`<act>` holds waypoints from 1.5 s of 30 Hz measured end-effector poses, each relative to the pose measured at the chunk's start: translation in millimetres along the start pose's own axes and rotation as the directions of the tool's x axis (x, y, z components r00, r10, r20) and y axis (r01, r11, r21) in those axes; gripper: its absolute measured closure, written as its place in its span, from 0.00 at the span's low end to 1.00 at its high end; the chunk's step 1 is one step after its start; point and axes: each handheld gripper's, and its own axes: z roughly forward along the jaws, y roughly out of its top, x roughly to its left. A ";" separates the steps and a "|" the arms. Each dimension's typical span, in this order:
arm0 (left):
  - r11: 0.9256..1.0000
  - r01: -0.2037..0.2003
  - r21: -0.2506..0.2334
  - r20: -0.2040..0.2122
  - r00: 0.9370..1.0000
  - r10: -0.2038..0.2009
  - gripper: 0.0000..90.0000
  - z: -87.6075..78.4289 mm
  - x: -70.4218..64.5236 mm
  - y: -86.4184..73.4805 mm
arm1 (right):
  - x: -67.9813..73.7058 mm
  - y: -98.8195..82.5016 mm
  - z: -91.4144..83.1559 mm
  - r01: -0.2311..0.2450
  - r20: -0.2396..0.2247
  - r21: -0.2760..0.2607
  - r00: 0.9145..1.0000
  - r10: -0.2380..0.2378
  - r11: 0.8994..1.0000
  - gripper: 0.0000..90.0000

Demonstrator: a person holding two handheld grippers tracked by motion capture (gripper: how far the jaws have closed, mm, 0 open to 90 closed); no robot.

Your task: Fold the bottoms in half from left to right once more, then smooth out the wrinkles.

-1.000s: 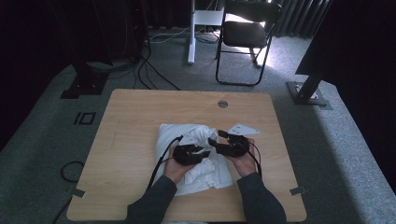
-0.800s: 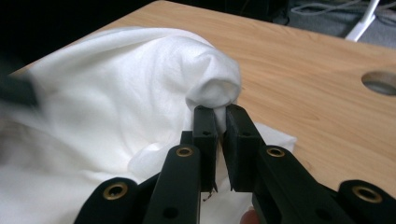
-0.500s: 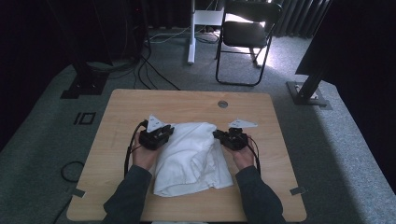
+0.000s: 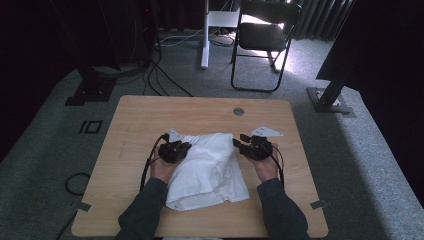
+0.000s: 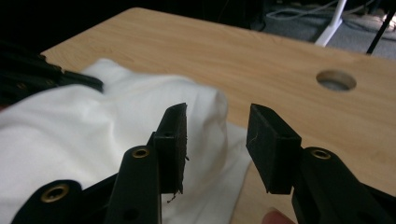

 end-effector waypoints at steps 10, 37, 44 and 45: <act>0.999 -0.026 0.020 -0.012 1.000 0.026 0.93 7.7 2.7 -5.4 | 16.7 5.7 47.9 0.037 0.013 0.128 0.999 -0.039 0.991 0.68; 0.999 0.026 -0.023 -0.016 1.000 -0.026 0.91 5.5 3.5 -9.5 | 7.3 -19.7 -7.1 -0.047 0.090 0.052 0.995 0.042 0.998 0.67; 1.000 0.009 -0.029 -0.039 0.999 -0.010 0.90 5.4 0.7 -10.5 | 50.5 -44.8 27.0 0.056 -0.050 0.219 0.998 -0.046 0.974 0.64; 0.999 0.006 -0.032 -0.041 0.999 -0.008 0.90 5.7 0.3 -10.7 | 50.3 -47.3 31.0 0.055 -0.065 0.239 0.997 -0.041 0.969 0.76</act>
